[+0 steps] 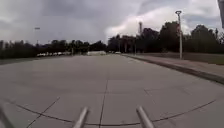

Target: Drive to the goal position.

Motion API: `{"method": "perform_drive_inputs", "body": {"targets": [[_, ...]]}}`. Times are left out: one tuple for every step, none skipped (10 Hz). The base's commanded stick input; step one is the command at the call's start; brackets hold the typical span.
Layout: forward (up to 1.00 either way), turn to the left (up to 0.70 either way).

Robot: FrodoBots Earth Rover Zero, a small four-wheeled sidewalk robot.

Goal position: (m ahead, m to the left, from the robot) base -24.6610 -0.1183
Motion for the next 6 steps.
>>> {"method": "perform_drive_inputs", "body": {"targets": [[1.0, 0.0], [1.0, 0.0], [1.0, 0.0], [1.0, 0.0], [1.0, 0.0], [1.0, 0.0]]}}
